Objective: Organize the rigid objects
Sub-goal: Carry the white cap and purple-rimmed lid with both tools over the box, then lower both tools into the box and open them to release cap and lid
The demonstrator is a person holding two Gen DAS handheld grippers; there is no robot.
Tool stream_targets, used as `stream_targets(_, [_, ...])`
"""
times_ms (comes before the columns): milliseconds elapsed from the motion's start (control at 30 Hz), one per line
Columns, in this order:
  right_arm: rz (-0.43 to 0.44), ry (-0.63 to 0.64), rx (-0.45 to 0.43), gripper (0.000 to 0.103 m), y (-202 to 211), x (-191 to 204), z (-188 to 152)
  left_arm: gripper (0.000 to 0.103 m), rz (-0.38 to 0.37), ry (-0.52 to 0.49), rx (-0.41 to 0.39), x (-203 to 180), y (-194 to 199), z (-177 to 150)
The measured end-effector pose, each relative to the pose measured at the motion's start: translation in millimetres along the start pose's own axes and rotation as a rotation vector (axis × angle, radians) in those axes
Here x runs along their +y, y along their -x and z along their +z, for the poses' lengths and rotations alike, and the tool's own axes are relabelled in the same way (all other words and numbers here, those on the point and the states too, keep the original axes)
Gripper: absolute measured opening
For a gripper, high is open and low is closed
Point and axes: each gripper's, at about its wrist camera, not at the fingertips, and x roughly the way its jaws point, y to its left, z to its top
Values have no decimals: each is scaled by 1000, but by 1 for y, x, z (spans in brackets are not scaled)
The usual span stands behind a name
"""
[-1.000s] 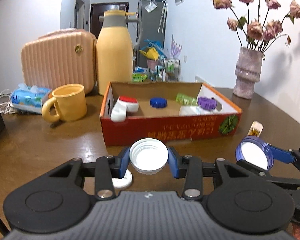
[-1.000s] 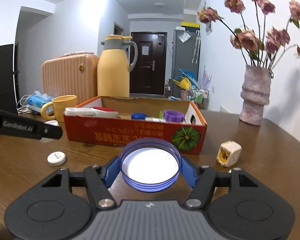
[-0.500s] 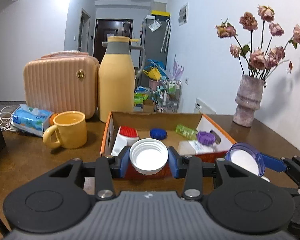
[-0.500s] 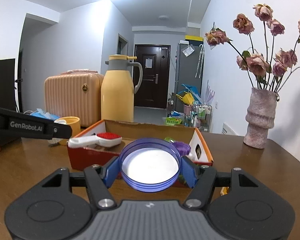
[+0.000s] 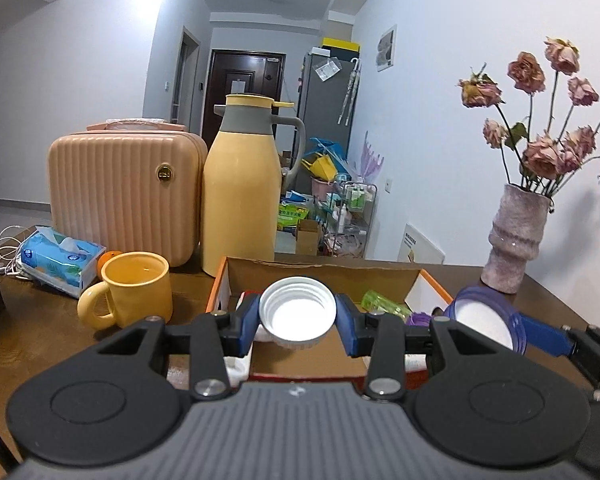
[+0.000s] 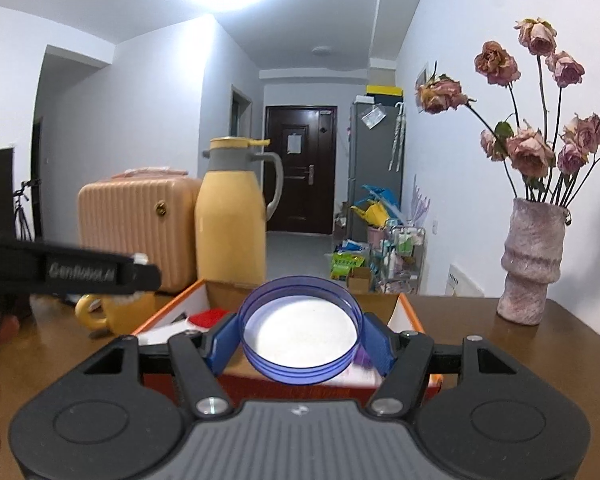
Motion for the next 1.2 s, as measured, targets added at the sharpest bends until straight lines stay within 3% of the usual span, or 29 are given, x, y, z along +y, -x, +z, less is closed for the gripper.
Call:
stream_targets(233, [-31, -24, -7, 65, -29, -10, 19, 41, 23, 19, 13, 0, -28, 3])
stream_targets(567, [-54, -90, 8, 65, -77, -25, 13, 41, 49, 24, 52, -3, -76, 4])
stream_targets(1200, [-61, -83, 122, 65, -153, -37, 4, 41, 71, -20, 123, -8, -146, 5])
